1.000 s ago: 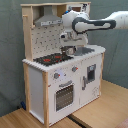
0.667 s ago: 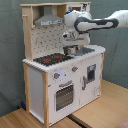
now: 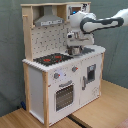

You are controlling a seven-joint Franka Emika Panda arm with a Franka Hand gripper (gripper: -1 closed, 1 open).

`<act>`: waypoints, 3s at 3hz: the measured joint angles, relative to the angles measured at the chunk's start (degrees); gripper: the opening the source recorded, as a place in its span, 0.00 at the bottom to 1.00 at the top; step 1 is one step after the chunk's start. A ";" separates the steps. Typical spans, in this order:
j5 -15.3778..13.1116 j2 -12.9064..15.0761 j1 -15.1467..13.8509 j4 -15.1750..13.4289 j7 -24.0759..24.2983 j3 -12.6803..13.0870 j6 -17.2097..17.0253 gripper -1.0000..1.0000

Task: Play with the kitchen

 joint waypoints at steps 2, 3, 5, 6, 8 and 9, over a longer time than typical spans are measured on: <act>-4.96 7.62 0.02 -9.53 2.77 0.19 5.55 0.00; -7.17 10.70 0.01 -12.97 4.23 0.19 7.80 0.00; -12.55 15.02 -0.30 -16.01 9.03 -2.64 13.61 0.00; -12.54 11.96 -0.30 -16.65 9.05 -6.38 17.12 0.00; -10.76 5.70 -0.30 -17.78 13.57 -10.16 21.73 0.00; -9.07 3.04 -0.30 -15.63 13.57 -10.26 23.61 0.00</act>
